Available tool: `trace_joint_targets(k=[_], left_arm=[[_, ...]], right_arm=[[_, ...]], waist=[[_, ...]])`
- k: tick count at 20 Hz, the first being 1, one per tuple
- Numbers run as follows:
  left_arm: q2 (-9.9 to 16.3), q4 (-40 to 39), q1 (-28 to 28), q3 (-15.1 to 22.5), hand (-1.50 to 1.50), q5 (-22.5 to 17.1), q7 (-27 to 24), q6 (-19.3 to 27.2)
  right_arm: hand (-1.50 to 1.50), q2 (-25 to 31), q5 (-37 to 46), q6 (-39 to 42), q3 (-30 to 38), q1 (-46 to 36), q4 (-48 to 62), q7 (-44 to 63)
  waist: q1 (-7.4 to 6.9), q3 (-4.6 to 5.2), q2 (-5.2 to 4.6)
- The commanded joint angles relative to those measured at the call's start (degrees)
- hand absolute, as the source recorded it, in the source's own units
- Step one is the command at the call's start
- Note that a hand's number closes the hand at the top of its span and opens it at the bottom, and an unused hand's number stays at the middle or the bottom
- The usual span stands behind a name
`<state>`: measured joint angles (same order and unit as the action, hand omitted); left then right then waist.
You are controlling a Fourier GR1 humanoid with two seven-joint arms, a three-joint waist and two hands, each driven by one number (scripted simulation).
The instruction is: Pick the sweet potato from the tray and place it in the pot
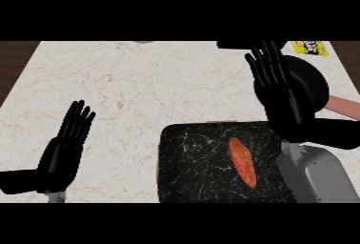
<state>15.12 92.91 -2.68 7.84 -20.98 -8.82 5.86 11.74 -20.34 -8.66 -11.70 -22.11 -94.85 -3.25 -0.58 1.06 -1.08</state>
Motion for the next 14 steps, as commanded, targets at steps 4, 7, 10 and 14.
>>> trace_joint_targets(k=[4,7,10,14], left_arm=[[9.9,-6.9,1.3,-4.8,0.0,10.3,7.9,7.8],[12.5,-9.5,-3.0,-4.8,0.0,10.7,10.0,6.6],[14.8,-11.2,-1.6,-6.1,0.0,12.4,16.9,9.7],[13.8,-10.8,2.7,-2.9,0.0,15.1,25.2,11.8]], right_arm=[[1.5,3.2,8.7,-1.0,-7.5,3.5,4.1,6.5],[1.5,18.4,26.0,-3.0,-8.3,1.5,8.4,6.6],[-1.5,9.8,30.6,-22.1,-3.5,7.6,7.5,4.1],[-1.5,5.1,43.0,-30.4,-14.7,17.3,1.3,4.1]], waist=[[1.27,-1.1,0.81],[2.24,0.72,1.2],[4.92,-1.11,1.44],[3.6,-1.04,1.5]])
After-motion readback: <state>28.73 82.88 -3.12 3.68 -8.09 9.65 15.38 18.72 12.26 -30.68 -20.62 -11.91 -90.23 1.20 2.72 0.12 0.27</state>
